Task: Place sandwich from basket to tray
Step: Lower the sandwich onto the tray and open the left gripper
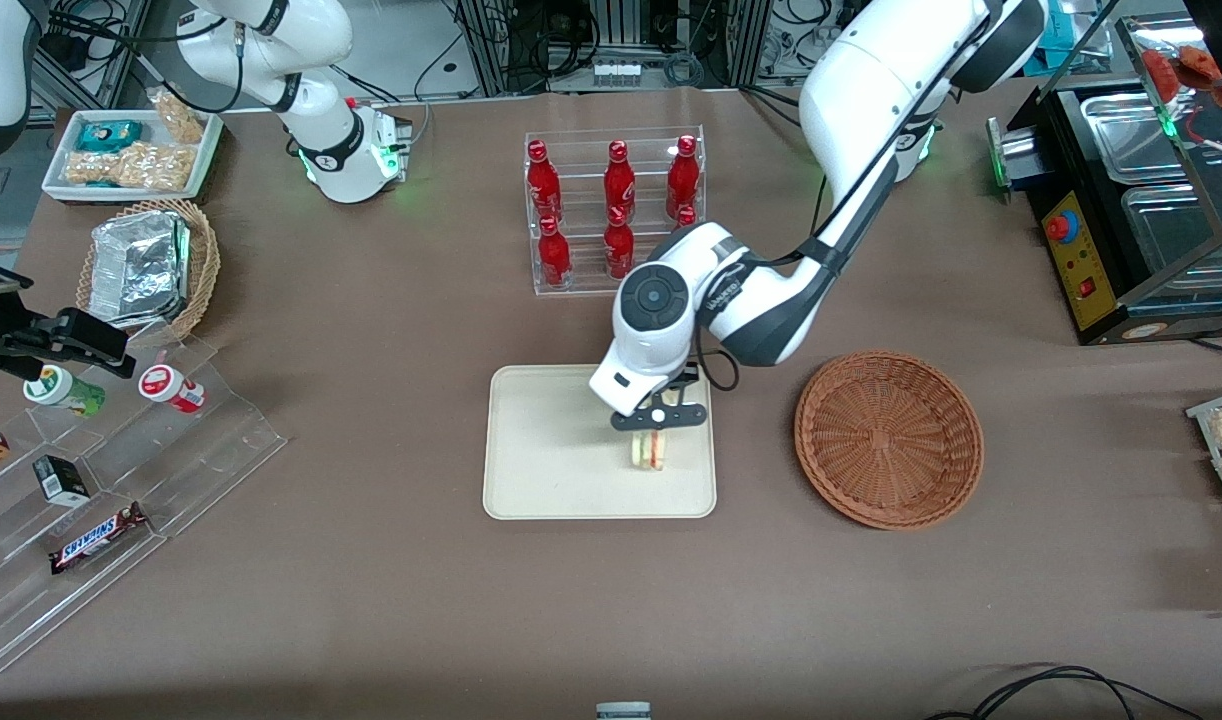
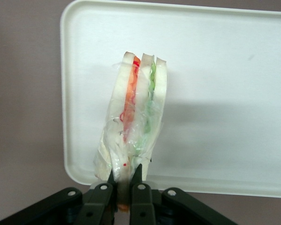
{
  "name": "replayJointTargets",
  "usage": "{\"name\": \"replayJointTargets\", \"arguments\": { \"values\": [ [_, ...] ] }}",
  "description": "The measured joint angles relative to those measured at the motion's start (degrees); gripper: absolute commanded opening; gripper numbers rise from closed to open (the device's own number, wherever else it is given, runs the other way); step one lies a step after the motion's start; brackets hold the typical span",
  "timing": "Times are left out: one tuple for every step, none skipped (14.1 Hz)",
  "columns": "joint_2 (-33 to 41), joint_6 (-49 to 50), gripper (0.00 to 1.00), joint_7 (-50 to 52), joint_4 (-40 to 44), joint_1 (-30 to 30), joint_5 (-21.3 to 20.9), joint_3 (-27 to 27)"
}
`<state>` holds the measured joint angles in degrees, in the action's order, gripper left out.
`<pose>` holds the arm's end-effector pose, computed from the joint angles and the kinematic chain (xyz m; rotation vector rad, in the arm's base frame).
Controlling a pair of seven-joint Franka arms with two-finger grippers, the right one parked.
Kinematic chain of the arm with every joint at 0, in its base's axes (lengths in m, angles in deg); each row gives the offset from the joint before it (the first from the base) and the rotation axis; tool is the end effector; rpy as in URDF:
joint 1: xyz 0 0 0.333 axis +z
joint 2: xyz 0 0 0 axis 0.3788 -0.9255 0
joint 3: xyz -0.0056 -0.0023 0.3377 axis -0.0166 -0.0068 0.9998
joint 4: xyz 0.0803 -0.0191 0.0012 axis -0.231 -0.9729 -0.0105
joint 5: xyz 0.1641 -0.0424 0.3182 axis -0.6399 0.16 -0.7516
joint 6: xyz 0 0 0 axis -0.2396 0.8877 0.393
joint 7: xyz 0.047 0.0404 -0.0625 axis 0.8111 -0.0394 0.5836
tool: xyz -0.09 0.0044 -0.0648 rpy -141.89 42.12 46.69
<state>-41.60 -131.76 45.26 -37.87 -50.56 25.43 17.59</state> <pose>0.5305 -0.4675 0.3277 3.1370 0.0939 -0.0937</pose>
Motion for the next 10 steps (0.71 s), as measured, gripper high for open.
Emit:
{"name": "replayJointTargets", "arguments": {
  "values": [
    [-1.09,-0.04,0.21,0.07,1.49,-0.92,0.00,0.03],
    [-2.42,-0.09,0.22,0.75,3.21,-1.92,0.00,0.10],
    [-3.97,-0.17,0.23,2.46,5.17,-2.86,0.00,0.21],
    [-5.67,-0.28,0.23,4.44,7.29,-3.61,-0.03,0.31],
    [-7.24,-0.34,0.24,5.70,9.24,-4.03,-0.06,0.41],
    [-8.56,-0.34,0.24,6.31,10.75,-4.15,-0.09,0.47],
    [-9.47,-0.33,0.29,6.47,11.75,-4.13,-0.09,0.55],
    [-9.95,-0.33,0.35,6.57,12.38,-4.12,-0.09,0.70],
    [-10.08,-0.33,0.44,6.62,12.80,-4.11,-0.09,0.90],
    [-10.08,-0.33,0.68,6.73,13.07,-4.11,-0.10,1.13]
  ]
}}
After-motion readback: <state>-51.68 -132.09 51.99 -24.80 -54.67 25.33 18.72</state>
